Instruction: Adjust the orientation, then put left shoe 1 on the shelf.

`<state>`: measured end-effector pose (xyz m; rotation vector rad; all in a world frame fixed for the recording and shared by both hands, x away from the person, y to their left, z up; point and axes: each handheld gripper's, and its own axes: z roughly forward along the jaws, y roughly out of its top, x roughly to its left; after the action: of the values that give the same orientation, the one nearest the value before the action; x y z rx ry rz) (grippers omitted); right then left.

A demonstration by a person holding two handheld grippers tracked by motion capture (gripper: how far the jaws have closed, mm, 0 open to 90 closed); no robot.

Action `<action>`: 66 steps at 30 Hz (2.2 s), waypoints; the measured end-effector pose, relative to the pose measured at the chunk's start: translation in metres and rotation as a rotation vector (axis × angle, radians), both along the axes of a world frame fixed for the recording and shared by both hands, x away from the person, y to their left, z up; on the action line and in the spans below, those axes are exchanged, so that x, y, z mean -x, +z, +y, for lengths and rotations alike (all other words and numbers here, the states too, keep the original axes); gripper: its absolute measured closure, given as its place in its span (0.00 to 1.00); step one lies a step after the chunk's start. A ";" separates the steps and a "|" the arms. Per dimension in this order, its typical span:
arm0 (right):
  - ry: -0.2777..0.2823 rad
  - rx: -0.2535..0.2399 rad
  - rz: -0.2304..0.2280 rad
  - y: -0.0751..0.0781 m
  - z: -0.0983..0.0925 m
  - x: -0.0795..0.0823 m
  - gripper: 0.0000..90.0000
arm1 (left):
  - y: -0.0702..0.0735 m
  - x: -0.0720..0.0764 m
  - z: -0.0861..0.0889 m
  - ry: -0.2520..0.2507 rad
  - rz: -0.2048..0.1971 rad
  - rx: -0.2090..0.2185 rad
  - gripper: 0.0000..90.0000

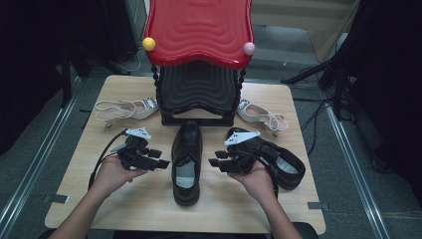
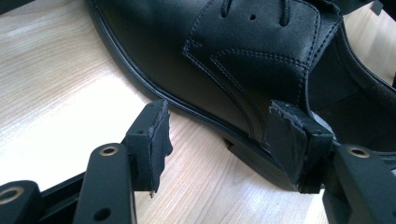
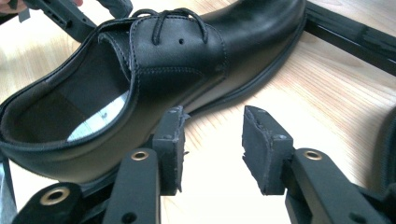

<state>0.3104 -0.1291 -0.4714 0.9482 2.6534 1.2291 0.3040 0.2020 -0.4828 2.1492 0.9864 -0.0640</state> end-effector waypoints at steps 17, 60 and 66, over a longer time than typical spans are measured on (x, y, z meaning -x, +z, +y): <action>-0.080 -0.014 -0.023 0.011 -0.053 0.011 0.63 | 0.011 -0.016 -0.003 -0.025 -0.023 0.004 0.44; -0.207 -0.047 0.030 0.042 -0.027 0.050 0.70 | -0.032 -0.022 -0.044 -0.094 0.028 -0.039 1.00; -0.210 -0.042 0.037 0.041 -0.025 0.049 0.70 | -0.032 -0.018 -0.062 -0.088 0.032 -0.008 1.00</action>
<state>0.2611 -0.1543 -0.4307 1.2316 2.4847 1.2341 0.3218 0.1400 -0.5143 2.2047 0.9110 -0.1372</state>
